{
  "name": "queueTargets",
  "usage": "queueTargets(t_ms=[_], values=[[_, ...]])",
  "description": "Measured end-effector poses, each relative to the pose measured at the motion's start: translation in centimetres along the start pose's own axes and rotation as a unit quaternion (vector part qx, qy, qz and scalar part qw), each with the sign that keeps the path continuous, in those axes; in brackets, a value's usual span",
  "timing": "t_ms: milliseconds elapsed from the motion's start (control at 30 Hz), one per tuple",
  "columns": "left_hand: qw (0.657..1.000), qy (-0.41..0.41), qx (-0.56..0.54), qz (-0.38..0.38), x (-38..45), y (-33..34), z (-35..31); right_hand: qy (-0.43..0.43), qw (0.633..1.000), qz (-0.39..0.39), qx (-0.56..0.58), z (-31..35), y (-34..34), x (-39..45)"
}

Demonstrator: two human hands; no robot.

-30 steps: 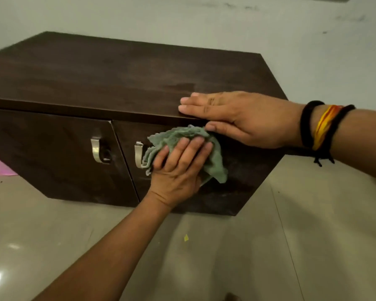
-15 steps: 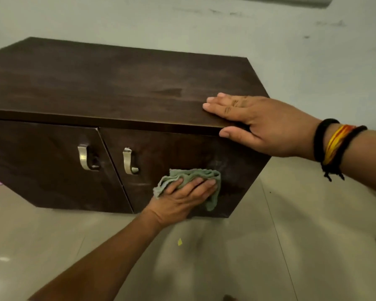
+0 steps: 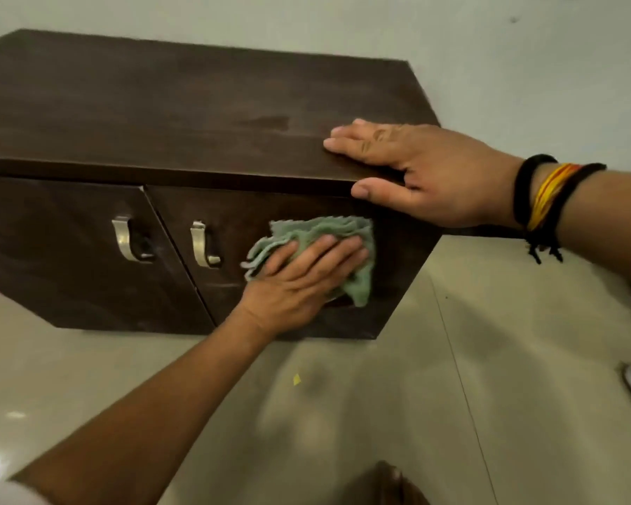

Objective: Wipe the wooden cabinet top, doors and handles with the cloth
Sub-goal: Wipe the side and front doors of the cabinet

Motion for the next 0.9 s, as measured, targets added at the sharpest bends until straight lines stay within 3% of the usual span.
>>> queueTargets(t_ms=[67,167,200,300,400,467,567,633,733,767,900], values=[[0.999,0.017,0.010,0.046,-3.2,1.0,-2.0,-0.005,1.000,0.001,-0.003,0.1,0.1,0.0],[0.965,0.242,-0.009,0.098,-0.3,3.2,-7.1,0.001,1.000,0.007,-0.004,0.3,0.2,0.1],[0.958,0.271,-0.020,0.090,1.9,2.9,-7.3,0.004,1.000,0.010,-0.008,0.2,0.1,0.1],[0.984,0.163,-0.053,0.055,4.3,1.1,-4.5,0.003,1.000,0.015,-0.019,0.3,0.1,0.0],[0.997,0.052,-0.030,0.047,-0.5,1.0,-3.6,0.004,1.000,0.013,-0.018,0.3,0.2,0.0],[0.989,0.096,-0.082,0.075,-2.1,2.6,-5.2,0.001,1.000,0.012,-0.008,0.5,0.5,0.0],[0.960,0.242,-0.085,0.109,0.8,4.0,-8.0,-0.001,1.000,0.003,-0.009,0.4,0.2,0.0],[0.970,0.214,-0.087,0.076,3.0,2.8,-6.5,-0.001,1.000,0.003,-0.011,0.4,0.1,0.0],[0.996,0.071,-0.046,0.035,0.5,1.7,-3.5,0.009,1.000,0.009,-0.023,0.3,0.1,0.0],[0.997,0.061,-0.036,0.038,-1.2,1.8,-3.8,0.012,1.000,0.012,-0.025,0.2,0.1,0.0],[0.968,0.212,-0.091,0.093,-3.5,4.8,-9.0,0.008,1.000,0.002,-0.016,0.1,0.0,0.0]])
Point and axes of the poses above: each hand's wrist, its own x-axis towards the middle knuckle, its own y-axis out of the palm, z = x × y, the point moved 10 cm from there along x, towards the middle knuckle, and after that the axes turned 10 degrees about y, right-handed, at the moved point
